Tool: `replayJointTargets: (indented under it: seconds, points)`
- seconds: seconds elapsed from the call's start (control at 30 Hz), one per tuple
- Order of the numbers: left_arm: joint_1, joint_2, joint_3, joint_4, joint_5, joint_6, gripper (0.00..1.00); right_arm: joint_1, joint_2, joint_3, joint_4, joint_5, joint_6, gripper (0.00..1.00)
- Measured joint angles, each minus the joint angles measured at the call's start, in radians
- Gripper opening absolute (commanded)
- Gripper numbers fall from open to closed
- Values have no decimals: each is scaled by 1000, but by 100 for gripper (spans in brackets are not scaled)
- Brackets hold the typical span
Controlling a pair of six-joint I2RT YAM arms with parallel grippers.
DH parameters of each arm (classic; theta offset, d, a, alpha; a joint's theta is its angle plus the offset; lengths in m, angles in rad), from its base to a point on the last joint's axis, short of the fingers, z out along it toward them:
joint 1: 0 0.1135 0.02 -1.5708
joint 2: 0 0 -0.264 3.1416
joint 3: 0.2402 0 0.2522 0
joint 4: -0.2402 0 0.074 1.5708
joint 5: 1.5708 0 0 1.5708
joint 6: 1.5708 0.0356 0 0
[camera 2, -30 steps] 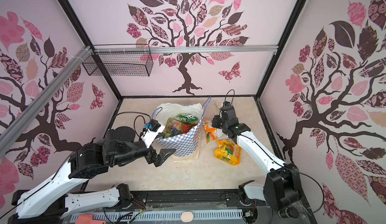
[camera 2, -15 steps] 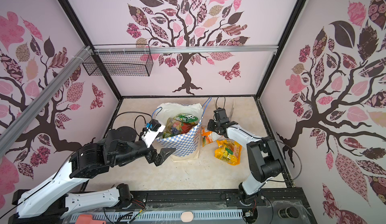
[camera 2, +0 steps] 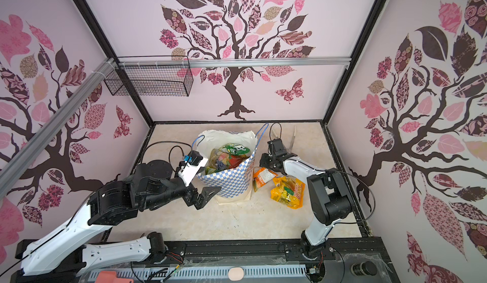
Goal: Take the snacks out of the paper bag
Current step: Place the snack at the center of the table.
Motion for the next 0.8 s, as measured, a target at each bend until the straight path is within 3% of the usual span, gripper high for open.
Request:
replayJointTargets:
  seconds: [0.27,0.5,0.67,0.8]
  points:
    - [0,1,0,2,-35,-8,97,0,-235,21,-92,70,-12,86]
    - [6,42,39,1,-166,-32,95,0,-467,139,-148,95,-52,99]
    - [103,109,133,2,-187,-34,94,0,-595,257,-163,49,-69,99]
    - [158,190,239,-6,-187,-19,95,0,-631,378,-180,-84,-74,100]
